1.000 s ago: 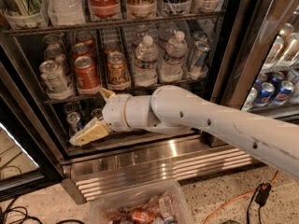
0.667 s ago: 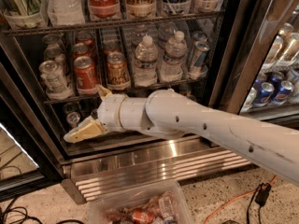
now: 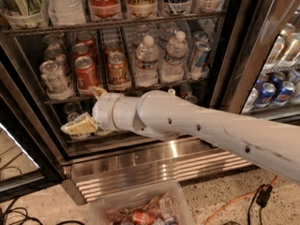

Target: Pick coke can from middle shelf of fridge

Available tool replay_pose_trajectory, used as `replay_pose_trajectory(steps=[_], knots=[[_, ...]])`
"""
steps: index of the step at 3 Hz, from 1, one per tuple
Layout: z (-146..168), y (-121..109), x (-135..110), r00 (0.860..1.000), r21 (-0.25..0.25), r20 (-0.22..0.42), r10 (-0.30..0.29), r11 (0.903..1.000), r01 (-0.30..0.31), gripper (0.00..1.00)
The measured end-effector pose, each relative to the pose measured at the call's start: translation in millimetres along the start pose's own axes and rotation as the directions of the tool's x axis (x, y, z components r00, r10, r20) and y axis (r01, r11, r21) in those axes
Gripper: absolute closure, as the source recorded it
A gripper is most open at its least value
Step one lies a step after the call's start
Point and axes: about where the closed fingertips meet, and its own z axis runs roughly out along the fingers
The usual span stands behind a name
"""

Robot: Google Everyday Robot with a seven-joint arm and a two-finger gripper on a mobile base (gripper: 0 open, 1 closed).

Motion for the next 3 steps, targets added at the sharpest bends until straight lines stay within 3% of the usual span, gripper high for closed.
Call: replay_pose_trajectory(steps=[1,2,3], knots=[[-0.1,-4.9,0.6,0.999,0.038,-0.038,0.005,0.9993,-0.004,0.26],[-1.3,-11.4,0.5,0.998,0.090,-0.062,0.023,0.9958,-0.017,0.20],[-3.8,-22.5,5.4,0.995,0.154,-0.086,0.051,0.9874,-0.037,0.21]])
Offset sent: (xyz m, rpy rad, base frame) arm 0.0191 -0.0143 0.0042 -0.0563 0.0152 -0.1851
